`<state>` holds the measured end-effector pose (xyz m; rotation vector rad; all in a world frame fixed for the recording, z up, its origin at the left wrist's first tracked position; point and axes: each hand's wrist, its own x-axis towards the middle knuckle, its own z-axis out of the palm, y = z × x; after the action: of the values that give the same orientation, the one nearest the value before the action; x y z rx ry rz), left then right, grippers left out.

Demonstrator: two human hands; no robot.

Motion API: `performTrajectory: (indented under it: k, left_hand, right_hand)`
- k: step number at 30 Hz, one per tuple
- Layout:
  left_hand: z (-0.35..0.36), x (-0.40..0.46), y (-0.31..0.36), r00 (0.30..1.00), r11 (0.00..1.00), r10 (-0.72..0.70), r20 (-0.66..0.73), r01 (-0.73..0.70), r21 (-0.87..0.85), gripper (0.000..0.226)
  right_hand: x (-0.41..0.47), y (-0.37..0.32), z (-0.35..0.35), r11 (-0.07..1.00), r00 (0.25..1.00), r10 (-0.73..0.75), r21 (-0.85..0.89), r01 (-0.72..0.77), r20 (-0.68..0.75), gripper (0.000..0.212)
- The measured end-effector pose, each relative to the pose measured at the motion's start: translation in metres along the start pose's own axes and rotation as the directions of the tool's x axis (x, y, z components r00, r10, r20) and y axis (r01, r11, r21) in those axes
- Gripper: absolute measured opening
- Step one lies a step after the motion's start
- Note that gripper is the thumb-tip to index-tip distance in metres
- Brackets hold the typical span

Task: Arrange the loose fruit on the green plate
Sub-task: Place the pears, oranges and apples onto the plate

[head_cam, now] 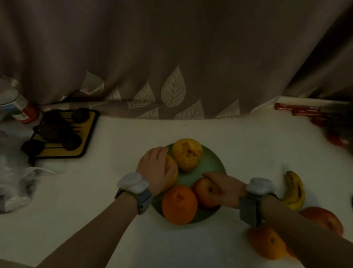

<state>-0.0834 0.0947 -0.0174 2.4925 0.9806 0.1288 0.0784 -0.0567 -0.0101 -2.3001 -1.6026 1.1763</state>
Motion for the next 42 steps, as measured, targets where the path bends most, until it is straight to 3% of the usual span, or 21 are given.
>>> performTrajectory:
  k: [3, 6, 9, 12, 14, 17, 23, 27, 29, 31, 35, 39, 42]
  left_hand:
    - [0.006, -0.020, -0.012, 0.998, 0.979, -0.057, 0.014, 0.059, -0.196, 0.117]
    - [0.006, -0.036, -0.009, 0.971, 0.845, -0.203, 0.123, 0.237, -0.478, 0.107]
    - [0.004, -0.037, 0.000, 0.957, 0.743, -0.253, 0.143, 0.287, -0.604, 0.090]
    - [0.004, -0.034, 0.002, 0.955, 0.740, -0.265, 0.131, 0.288, -0.607, 0.067]
    - [0.005, -0.034, 0.003, 0.958, 0.771, -0.266, 0.109, 0.279, -0.572, 0.060]
    - [0.004, -0.032, 0.007, 0.961, 0.812, -0.261, 0.090, 0.269, -0.517, 0.061]
    - [0.000, -0.028, 0.007, 0.967, 0.849, -0.231, 0.112, 0.256, -0.462, 0.061]
    - [0.001, -0.026, 0.006, 0.963, 0.880, -0.244, 0.110, 0.268, -0.392, 0.060]
    - [-0.002, -0.030, 0.013, 0.984, 0.955, -0.180, 0.014, 0.178, -0.238, 0.061]
    - [-0.008, -0.035, 0.028, 0.996, 0.985, 0.003, -0.088, -0.018, -0.170, 0.073]
    - [-0.004, -0.050, 0.062, 0.918, 0.914, 0.376, -0.128, -0.390, -0.109, 0.052]
    - [0.019, -0.057, 0.085, 0.868, 0.867, 0.496, -0.028, -0.497, -0.046, 0.039]
    - [0.038, -0.063, 0.099, 0.856, 0.856, 0.517, 0.018, -0.516, -0.034, 0.030]
  right_hand:
    - [-0.002, -0.004, 0.011, 0.992, 1.000, -0.026, -0.120, 0.025, -0.008, 0.099]
    - [-0.001, -0.010, 0.017, 0.986, 0.997, 0.048, -0.156, -0.056, -0.056, 0.100]
    - [-0.003, -0.011, 0.018, 0.996, 0.993, 0.075, -0.049, -0.080, -0.089, 0.100]
    - [-0.011, -0.013, 0.018, 0.994, 0.992, 0.079, 0.088, -0.071, -0.094, 0.101]
    - [-0.015, -0.016, 0.023, 0.996, 0.992, 0.078, 0.051, -0.073, -0.099, 0.101]
    - [-0.015, -0.016, 0.040, 0.997, 0.984, 0.060, -0.032, -0.067, -0.169, 0.126]
    - [-0.017, -0.013, 0.056, 0.995, 0.977, 0.053, 0.089, -0.035, -0.207, 0.119]
    - [-0.021, -0.013, 0.063, 0.997, 0.975, 0.067, 0.047, -0.059, -0.209, 0.125]
    - [-0.026, -0.013, 0.069, 0.999, 0.964, 0.040, -0.009, -0.044, -0.264, 0.123]
    - [-0.037, -0.011, 0.072, 0.999, 0.942, 0.044, 0.030, -0.036, -0.334, 0.116]
    - [-0.071, 0.010, 0.065, 0.995, 0.889, 0.077, 0.090, -0.041, -0.451, 0.100]
    - [-0.101, 0.038, 0.063, 0.986, 0.898, 0.126, -0.042, -0.158, -0.421, 0.095]
    - [-0.120, 0.057, 0.067, 0.966, 0.956, 0.181, -0.139, -0.217, -0.233, 0.099]
